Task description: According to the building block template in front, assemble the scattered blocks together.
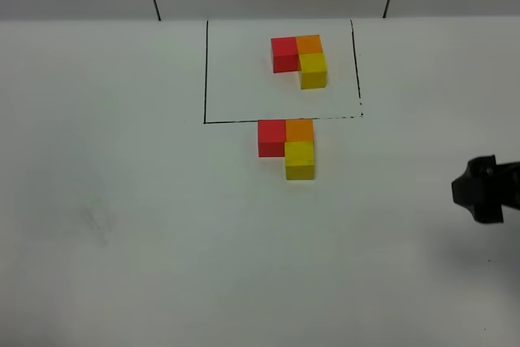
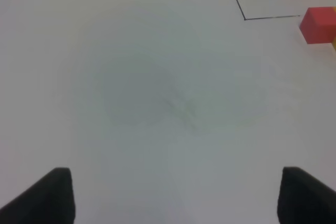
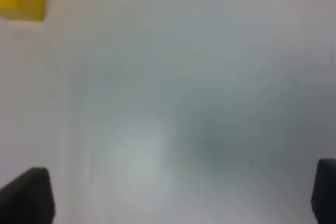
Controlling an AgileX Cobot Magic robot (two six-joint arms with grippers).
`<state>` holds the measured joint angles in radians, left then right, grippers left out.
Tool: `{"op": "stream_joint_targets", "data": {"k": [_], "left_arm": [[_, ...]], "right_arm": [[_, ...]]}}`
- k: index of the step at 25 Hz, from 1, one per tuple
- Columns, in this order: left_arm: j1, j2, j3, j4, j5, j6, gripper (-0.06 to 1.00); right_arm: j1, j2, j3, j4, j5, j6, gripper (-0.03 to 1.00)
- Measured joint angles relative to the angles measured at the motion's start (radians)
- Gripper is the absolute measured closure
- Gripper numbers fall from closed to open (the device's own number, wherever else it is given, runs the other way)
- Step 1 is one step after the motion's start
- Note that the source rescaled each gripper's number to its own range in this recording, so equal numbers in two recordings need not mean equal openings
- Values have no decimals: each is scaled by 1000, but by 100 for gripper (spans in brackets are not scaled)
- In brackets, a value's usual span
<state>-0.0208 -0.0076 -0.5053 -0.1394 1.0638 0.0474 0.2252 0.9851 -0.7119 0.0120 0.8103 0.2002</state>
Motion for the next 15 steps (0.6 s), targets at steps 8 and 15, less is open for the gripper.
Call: {"op": "stream_joint_targets", "data": {"k": [8, 15], "left_arm": [[0, 0, 0, 0, 0, -1, 27], [0, 0, 0, 0, 0, -1, 27]], "right_arm": [[24, -415, 132, 1, 170, 14, -3], [92, -720, 174, 4, 216, -19, -3]]}}
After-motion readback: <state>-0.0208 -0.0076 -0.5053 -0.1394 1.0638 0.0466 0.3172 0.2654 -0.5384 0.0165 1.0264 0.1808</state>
